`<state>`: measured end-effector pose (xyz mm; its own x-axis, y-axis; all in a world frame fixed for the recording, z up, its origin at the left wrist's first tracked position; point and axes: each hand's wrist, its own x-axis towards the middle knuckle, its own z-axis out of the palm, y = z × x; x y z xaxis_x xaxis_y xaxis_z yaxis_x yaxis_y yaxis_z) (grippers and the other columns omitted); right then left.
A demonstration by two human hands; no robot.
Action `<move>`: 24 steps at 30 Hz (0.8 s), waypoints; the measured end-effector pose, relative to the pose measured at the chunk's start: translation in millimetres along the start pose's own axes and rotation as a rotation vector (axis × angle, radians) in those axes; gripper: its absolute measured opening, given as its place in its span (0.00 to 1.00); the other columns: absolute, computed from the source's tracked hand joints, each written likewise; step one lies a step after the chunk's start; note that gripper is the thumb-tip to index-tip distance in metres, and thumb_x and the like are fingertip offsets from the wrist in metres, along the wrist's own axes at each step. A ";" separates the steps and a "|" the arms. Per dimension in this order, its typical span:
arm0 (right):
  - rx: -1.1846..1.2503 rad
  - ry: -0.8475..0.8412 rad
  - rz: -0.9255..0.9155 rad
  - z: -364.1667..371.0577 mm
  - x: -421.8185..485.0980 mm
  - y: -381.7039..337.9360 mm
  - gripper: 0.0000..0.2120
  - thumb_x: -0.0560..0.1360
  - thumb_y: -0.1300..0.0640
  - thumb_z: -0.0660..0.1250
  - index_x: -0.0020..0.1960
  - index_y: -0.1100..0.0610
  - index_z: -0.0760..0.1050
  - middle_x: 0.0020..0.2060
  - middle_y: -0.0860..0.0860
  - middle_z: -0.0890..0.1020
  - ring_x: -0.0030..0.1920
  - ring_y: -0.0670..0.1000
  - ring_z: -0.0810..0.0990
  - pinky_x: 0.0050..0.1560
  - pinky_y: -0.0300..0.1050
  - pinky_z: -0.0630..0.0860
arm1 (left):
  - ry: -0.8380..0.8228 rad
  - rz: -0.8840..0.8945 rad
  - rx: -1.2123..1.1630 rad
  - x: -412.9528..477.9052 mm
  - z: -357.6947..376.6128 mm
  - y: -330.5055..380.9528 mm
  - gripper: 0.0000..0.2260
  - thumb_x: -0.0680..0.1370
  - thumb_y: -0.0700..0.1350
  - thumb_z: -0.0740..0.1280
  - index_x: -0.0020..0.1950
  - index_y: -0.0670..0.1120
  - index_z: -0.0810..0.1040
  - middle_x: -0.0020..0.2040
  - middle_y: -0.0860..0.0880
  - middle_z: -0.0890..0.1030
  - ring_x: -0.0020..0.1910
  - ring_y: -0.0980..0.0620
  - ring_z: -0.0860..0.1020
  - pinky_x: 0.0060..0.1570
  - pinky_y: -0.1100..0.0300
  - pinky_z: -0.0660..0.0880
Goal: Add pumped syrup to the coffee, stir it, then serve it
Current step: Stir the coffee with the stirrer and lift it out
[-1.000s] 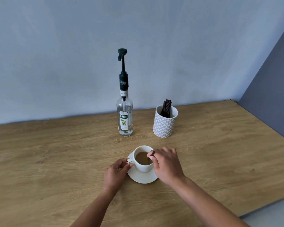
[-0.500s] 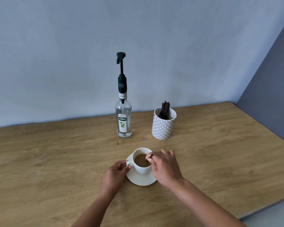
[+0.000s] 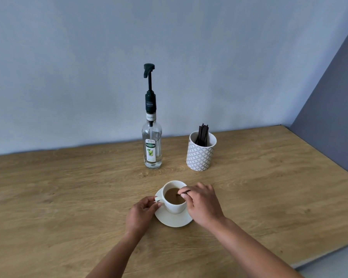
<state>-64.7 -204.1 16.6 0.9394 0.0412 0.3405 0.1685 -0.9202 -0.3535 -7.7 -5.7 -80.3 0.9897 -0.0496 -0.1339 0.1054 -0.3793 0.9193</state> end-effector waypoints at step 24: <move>0.080 0.000 -0.014 3.0 4.6 -1.9 0.07 0.77 0.55 0.63 0.50 0.48 0.80 0.43 0.41 0.84 0.47 0.46 0.76 0.50 0.43 0.65 | -0.024 0.018 -0.085 -2.6 -1.1 3.1 0.08 0.72 0.51 0.76 0.44 0.66 0.84 0.42 0.63 0.87 0.41 0.67 0.82 0.41 0.64 0.74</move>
<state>-59.8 -201.0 16.3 0.9367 0.0537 0.3460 0.2048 -0.8856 -0.4168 -9.9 -5.8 -76.7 0.9891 -0.0780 -0.1246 0.0962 -0.2980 0.9497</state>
